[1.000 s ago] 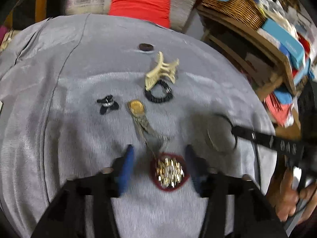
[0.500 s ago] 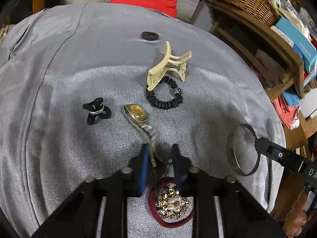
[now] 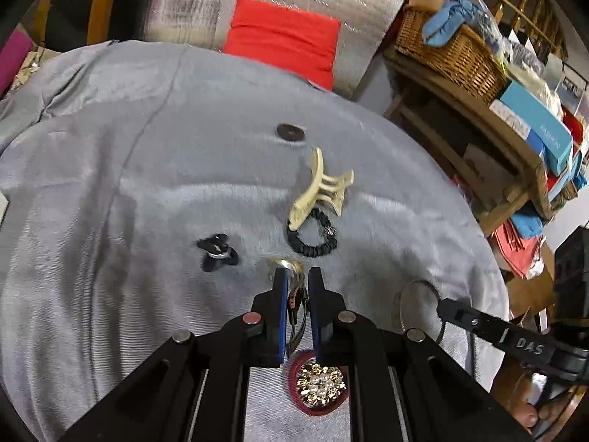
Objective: Organize jewelry
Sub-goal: 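Carry watch and bangle to the white tray and open both tools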
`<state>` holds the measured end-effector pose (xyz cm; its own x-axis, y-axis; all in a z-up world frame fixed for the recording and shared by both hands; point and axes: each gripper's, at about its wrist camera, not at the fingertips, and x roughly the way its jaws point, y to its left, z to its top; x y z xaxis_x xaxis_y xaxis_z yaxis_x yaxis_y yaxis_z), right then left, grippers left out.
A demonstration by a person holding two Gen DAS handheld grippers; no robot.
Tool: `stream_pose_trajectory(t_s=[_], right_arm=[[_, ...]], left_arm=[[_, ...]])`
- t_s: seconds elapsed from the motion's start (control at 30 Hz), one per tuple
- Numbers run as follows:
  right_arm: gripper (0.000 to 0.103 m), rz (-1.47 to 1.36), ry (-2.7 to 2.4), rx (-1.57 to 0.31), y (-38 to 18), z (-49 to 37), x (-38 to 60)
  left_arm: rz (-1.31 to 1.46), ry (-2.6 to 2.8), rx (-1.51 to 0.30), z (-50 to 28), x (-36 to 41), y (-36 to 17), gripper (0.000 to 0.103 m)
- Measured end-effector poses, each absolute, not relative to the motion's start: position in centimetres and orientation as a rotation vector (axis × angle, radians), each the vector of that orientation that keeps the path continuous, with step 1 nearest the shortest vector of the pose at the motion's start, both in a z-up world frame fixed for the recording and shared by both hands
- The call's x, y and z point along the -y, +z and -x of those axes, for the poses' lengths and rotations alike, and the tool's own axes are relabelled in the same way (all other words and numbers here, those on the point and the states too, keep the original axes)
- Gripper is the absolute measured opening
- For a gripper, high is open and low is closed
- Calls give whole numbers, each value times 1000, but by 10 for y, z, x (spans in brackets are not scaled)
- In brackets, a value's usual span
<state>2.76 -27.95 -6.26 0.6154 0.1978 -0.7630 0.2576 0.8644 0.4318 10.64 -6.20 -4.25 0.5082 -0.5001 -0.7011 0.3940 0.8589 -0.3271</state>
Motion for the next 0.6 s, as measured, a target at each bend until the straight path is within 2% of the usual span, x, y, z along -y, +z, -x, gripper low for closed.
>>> stream_pose_trajectory(t_s=[0.6], right_arm=[[6, -523, 59, -872, -54, -39, 227]], left_arm=[[143, -519, -781, -78, -6, -5, 9]])
